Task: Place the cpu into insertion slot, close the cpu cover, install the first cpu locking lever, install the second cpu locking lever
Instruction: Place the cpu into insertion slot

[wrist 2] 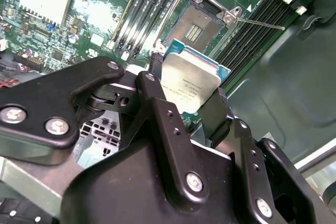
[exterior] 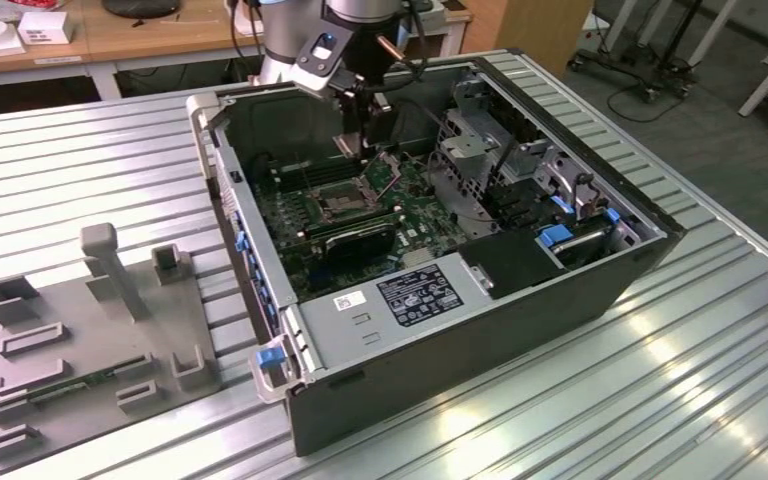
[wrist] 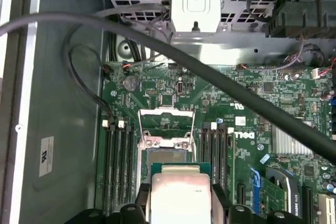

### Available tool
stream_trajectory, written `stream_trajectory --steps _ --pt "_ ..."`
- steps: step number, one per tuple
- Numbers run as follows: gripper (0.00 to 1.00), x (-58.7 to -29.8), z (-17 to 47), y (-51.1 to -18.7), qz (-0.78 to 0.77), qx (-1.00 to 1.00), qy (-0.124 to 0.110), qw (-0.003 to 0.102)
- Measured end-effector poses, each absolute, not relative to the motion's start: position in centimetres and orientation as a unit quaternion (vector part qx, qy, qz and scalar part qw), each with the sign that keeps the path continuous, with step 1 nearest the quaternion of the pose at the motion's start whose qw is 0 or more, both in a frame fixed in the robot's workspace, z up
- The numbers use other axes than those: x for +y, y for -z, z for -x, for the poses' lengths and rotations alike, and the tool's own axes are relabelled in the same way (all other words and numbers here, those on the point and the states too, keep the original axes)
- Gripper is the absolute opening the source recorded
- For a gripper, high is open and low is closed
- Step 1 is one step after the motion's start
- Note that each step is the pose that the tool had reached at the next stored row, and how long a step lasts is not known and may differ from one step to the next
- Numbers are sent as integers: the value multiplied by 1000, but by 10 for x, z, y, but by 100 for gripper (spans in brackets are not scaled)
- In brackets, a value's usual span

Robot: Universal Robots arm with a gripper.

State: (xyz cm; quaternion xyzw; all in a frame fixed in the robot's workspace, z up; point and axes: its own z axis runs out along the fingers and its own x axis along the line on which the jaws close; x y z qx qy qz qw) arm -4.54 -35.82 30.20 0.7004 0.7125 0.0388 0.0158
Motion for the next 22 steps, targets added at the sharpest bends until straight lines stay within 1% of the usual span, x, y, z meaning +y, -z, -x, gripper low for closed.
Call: stream_trajectory --steps 4,13,22 --pt "54 -357 46 -296 -698 715 -41 14" --pt "54 -357 46 -294 -698 715 -43 12" --pt "54 -357 46 -278 -698 715 -44 11"
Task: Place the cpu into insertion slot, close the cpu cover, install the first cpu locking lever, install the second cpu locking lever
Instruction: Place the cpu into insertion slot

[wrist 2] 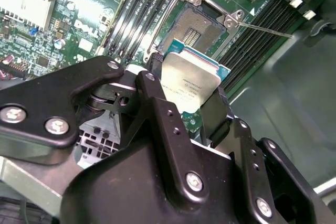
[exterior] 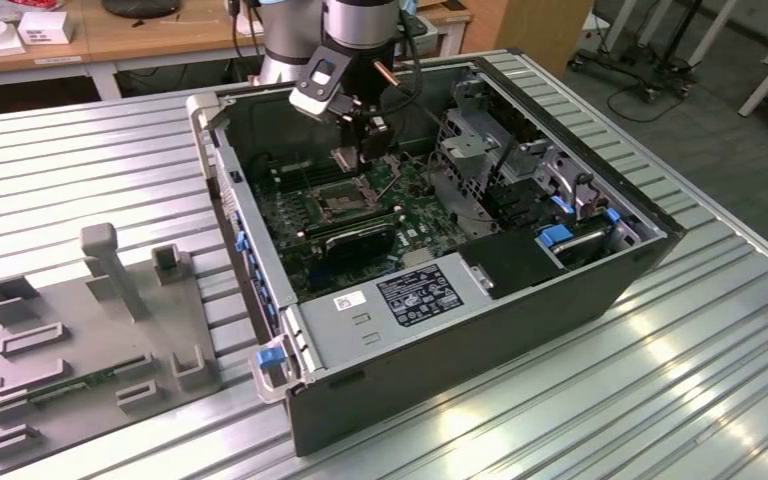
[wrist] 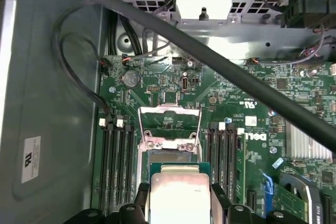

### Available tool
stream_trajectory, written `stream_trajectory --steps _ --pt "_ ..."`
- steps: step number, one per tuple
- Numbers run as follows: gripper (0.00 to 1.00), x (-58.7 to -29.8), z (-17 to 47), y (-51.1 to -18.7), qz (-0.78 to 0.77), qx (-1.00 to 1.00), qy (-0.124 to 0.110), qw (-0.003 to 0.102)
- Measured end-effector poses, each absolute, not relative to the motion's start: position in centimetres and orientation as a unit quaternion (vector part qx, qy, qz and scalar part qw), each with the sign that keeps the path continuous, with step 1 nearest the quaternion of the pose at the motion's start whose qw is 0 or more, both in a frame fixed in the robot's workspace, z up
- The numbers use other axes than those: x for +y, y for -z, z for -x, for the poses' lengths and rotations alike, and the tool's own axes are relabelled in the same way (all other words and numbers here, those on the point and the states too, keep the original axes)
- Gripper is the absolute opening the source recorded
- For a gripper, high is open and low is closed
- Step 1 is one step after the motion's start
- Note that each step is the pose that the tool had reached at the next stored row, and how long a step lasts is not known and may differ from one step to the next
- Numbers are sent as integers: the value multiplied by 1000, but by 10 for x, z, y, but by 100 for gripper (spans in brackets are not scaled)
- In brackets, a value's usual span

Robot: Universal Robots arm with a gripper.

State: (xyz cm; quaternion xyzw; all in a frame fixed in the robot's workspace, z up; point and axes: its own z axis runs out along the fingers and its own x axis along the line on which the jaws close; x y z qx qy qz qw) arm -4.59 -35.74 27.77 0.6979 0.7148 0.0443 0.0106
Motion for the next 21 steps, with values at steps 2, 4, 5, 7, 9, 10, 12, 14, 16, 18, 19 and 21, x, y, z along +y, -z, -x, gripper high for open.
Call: stream_trajectory --steps 2,4,5,7,9,10,12,14,16,18,19,21 --pt "54 -357 46 -275 -698 715 -45 10" --pt "54 -357 46 -273 -698 715 -45 10" --pt "54 -357 46 -273 -698 715 -45 10" --pt "54 -357 46 -273 -698 715 -45 10" --pt "54 -357 46 -273 -698 715 -45 10" --pt "54 -357 46 -273 -698 715 -45 10" --pt "54 -357 46 -273 -698 715 -45 10" --pt "54 -357 46 -272 -698 715 -45 10" --pt "54 -357 46 -272 -698 715 -45 10" --pt "54 -357 46 -272 -698 715 -45 10" --pt "54 -356 46 -271 -698 715 -45 10" --pt "54 -354 47 -270 -698 715 -45 10"
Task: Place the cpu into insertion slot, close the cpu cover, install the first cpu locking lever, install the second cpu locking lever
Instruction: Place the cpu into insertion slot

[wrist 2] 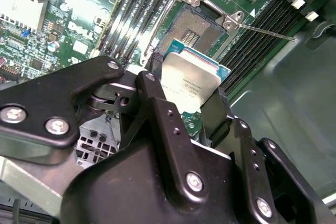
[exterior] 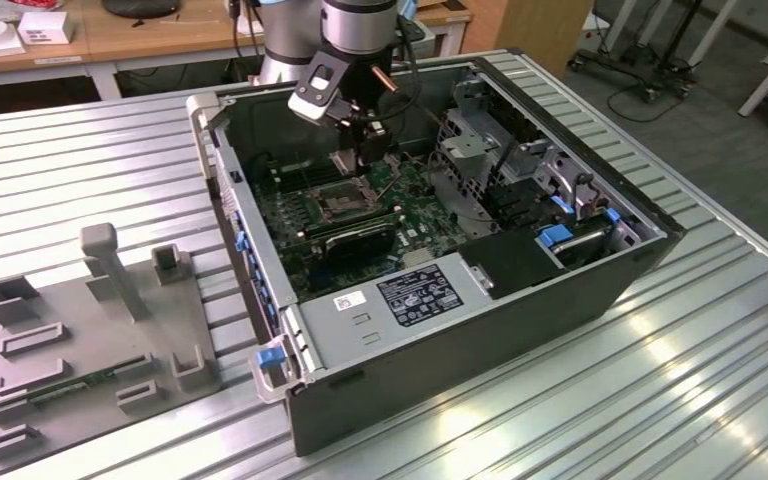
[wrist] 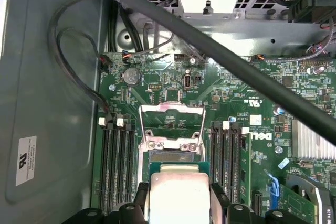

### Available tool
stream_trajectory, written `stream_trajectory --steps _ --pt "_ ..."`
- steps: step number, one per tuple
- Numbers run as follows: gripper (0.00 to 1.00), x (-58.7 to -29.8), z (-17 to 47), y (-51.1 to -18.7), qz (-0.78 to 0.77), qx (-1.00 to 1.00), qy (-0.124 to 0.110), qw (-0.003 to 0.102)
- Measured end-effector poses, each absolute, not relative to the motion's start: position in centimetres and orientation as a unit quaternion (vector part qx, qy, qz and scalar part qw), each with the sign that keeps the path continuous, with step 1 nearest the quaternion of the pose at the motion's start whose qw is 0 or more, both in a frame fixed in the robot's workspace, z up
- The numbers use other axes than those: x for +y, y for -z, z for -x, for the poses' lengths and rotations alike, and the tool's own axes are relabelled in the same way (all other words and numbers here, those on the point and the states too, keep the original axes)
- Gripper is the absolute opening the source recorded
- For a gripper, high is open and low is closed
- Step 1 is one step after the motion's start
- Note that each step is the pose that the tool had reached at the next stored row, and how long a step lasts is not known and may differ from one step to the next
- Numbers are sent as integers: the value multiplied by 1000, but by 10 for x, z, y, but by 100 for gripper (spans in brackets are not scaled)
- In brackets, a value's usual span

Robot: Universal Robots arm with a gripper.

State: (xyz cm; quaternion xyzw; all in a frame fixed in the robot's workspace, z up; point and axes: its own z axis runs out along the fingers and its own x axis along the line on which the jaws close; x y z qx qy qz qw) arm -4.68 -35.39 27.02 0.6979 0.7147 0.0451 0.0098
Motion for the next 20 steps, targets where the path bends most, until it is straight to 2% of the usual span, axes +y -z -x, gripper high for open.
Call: stream_trajectory --steps 20 --pt "54 -346 47 -238 -698 714 -49 6"
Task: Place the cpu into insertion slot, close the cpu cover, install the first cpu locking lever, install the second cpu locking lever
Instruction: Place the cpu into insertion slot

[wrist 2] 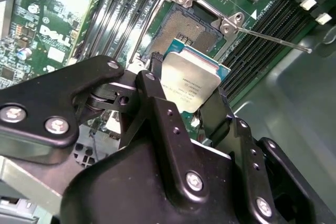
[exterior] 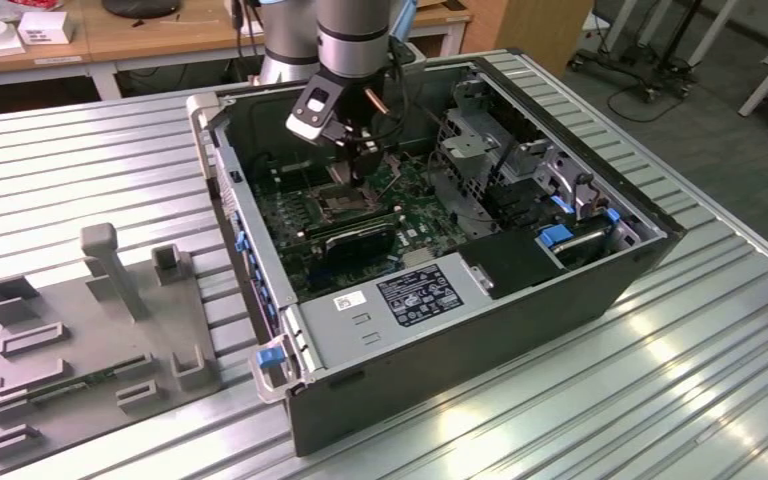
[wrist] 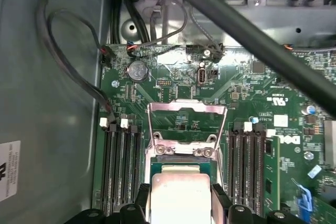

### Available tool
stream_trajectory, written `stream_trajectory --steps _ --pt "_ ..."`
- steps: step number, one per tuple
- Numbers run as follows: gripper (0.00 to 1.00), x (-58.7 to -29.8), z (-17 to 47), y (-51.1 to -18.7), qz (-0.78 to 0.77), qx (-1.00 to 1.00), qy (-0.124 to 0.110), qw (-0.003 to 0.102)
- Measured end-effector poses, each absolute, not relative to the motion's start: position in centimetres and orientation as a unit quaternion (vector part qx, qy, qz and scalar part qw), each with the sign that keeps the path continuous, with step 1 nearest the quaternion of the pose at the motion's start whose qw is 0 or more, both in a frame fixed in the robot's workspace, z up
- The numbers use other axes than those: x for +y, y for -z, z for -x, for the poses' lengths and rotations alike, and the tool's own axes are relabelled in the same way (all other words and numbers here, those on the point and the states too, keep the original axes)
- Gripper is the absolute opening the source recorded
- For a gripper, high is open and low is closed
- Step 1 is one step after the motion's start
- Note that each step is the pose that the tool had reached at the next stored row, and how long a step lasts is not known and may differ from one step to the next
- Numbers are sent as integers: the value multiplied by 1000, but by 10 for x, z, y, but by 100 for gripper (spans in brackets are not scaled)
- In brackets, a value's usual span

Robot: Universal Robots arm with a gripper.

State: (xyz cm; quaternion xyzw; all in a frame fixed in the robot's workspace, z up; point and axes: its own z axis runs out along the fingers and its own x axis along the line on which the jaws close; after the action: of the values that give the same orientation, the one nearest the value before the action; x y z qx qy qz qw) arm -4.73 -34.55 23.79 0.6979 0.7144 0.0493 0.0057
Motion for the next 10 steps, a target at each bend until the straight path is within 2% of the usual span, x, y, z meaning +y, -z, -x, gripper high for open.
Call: stream_trajectory --steps 10 --pt "54 -345 47 -222 -698 714 -48 4"
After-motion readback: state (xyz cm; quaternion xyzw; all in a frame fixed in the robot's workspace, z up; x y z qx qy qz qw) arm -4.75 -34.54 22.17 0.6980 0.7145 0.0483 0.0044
